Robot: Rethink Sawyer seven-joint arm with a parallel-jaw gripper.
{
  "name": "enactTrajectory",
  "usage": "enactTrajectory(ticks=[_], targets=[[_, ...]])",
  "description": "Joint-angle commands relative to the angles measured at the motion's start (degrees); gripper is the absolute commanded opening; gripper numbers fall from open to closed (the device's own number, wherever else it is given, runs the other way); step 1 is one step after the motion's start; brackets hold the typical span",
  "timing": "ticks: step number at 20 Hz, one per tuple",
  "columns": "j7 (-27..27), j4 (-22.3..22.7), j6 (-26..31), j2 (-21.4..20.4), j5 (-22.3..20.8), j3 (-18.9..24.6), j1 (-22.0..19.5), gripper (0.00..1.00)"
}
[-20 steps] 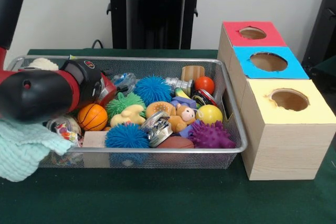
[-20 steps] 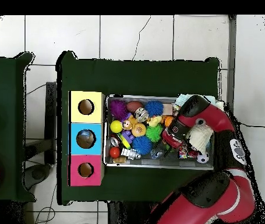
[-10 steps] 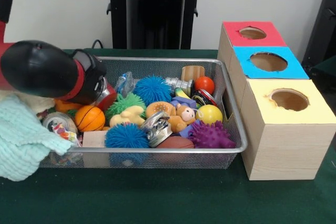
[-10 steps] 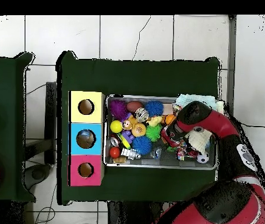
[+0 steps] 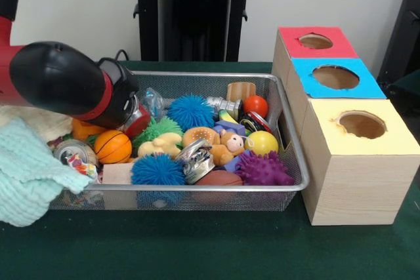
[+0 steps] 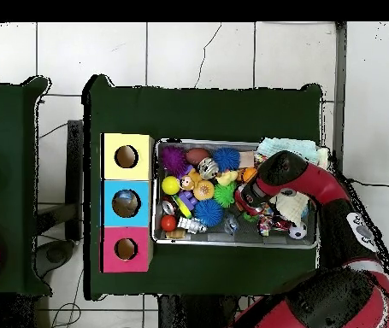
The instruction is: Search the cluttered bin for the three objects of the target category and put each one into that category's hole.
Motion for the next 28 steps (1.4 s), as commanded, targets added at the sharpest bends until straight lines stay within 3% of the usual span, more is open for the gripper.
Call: enactTrajectory(ticks=[1,9,14,15,19,28], targets=[[-2.9,0.7,-5.4,1.9,2.2,0.6,-1.1,0.0],[-2.9,-0.6,0.6,1.5,3.2,-0.4,0.0,0.0],[-1.5,1.9,2.4,-0.3,4.7,-0.9,0.0,0.0],[-2.0,-0.1,3.9,0.9,4.6,-0.9,0.0,0.0],[-1.5,-0.1,10.3,0.7,6.1,-1.3,0.0,0.0],[-2.1,-2.1,12.6,2.6,5.3,-1.8,0.7,0.0]])
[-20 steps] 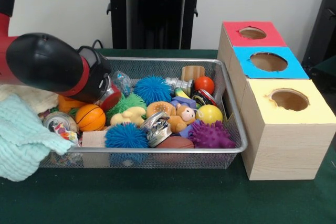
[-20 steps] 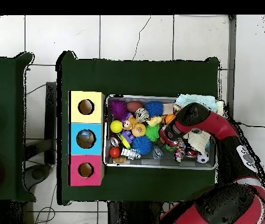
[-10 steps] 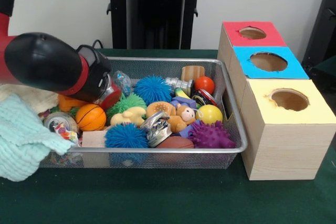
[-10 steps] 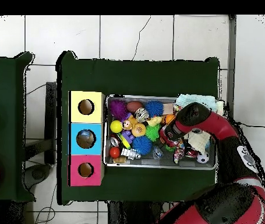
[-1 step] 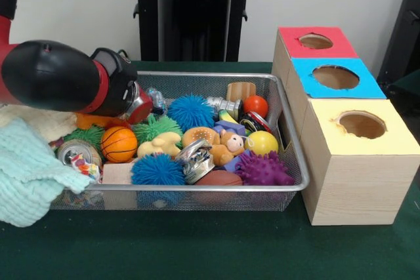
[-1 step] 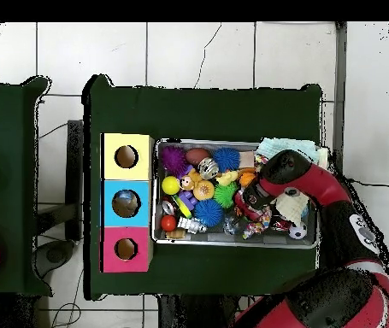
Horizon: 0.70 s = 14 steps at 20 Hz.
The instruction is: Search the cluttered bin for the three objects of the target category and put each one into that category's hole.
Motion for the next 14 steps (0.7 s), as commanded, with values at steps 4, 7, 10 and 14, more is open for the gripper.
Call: enactTrajectory(ticks=[4,7,10,14], targets=[[-2.6,-1.4,2.4,3.0,0.9,-0.8,0.6,0.0],[-3.3,-1.4,0.6,3.7,0.8,-0.4,0.3,0.0],[-5.4,-1.0,-6.6,4.4,-1.8,-0.3,0.0,0.0],[-4.2,2.8,-17.2,4.9,-2.1,0.4,-0.9,0.0]])
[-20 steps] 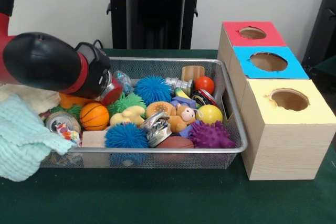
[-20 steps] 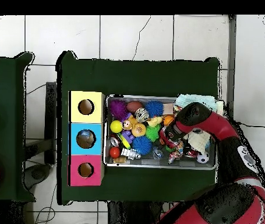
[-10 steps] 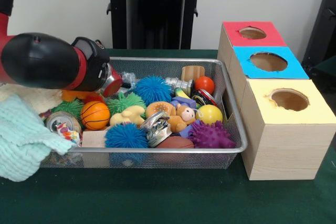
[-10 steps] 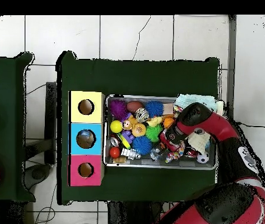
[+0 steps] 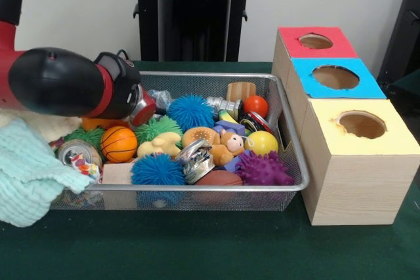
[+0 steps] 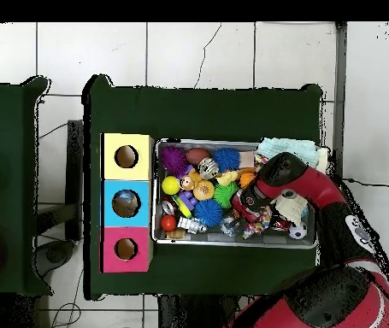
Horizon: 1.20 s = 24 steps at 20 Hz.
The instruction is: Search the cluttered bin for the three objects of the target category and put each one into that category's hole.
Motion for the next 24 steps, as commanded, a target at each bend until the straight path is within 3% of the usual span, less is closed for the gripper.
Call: enactTrajectory(ticks=[1,5,9,13,17,20,21,24], targets=[[-3.9,3.2,-16.2,3.4,-1.7,0.5,-0.9,0.0],[-2.8,3.6,-19.0,3.8,-2.4,-0.7,-0.3,0.0],[3.0,4.2,-30.6,3.7,-8.4,-4.6,2.8,0.0],[6.4,3.6,-30.2,4.0,-8.3,-7.7,5.2,0.0],[3.8,1.6,-23.5,6.3,-5.2,-8.5,5.3,0.0],[0.9,0.4,-22.4,7.6,-5.0,-8.5,5.0,0.0],[0.3,0.4,-22.7,7.6,-5.0,-8.6,5.0,1.0],[0.3,0.3,-23.2,7.5,-5.2,-8.6,5.1,1.0]])
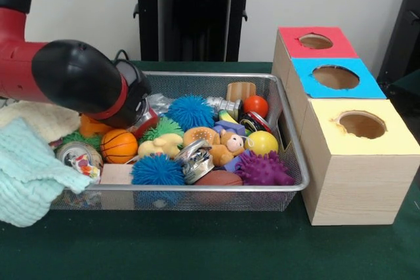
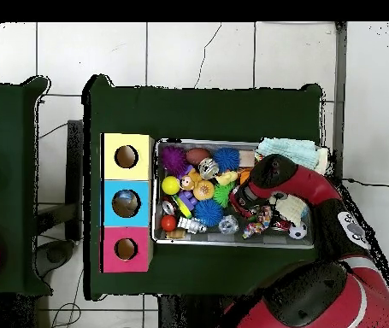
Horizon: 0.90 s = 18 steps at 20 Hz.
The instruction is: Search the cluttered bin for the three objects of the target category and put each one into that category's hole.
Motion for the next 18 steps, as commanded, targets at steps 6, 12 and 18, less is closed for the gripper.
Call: enactTrajectory(ticks=[6,12,18], targets=[[-0.1,-2.5,-10.2,10.2,-3.6,-3.1,0.2,1.0],[1.0,-5.2,0.1,9.1,-1.8,-4.5,1.5,1.0],[-2.2,-9.5,18.4,9.9,2.7,-2.6,-0.1,1.0]])
